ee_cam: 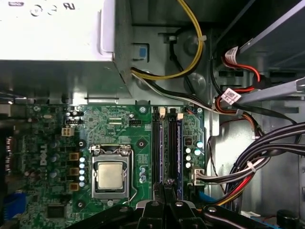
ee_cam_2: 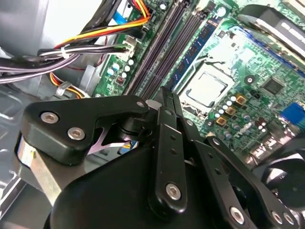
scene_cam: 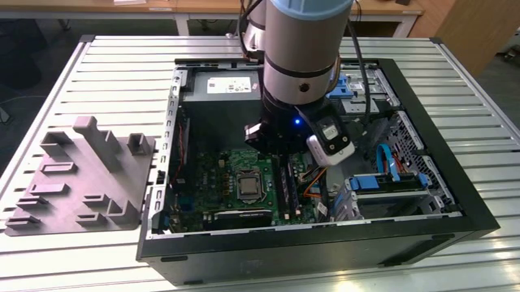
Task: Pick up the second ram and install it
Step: 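Insert the second ram into the second slot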
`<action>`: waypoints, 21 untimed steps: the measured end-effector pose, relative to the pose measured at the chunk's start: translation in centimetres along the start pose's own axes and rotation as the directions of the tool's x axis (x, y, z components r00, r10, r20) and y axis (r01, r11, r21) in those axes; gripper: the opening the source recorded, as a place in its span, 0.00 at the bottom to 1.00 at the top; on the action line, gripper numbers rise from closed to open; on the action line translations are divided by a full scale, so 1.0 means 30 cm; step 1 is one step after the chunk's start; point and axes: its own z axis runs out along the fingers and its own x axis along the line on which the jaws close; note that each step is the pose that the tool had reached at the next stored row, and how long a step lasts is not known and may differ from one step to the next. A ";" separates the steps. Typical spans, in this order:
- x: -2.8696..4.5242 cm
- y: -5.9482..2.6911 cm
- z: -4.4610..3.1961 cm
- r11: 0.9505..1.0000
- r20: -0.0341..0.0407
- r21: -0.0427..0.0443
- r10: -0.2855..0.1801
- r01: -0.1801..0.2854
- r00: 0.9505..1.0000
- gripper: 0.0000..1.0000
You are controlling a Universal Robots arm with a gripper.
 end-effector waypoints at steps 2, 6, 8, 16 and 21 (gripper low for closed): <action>-0.002 -0.001 0.013 1.000 0.000 0.000 0.000 0.000 1.000 0.11; -0.003 -0.002 0.032 1.000 0.000 -0.002 0.000 0.000 1.000 0.11; -0.006 -0.002 0.042 1.000 0.000 -0.002 -0.001 0.001 1.000 0.11; -0.009 -0.004 0.074 1.000 0.000 -0.002 -0.004 0.004 1.000 0.11; -0.009 -0.004 0.076 1.000 0.000 -0.002 -0.004 0.004 1.000 0.11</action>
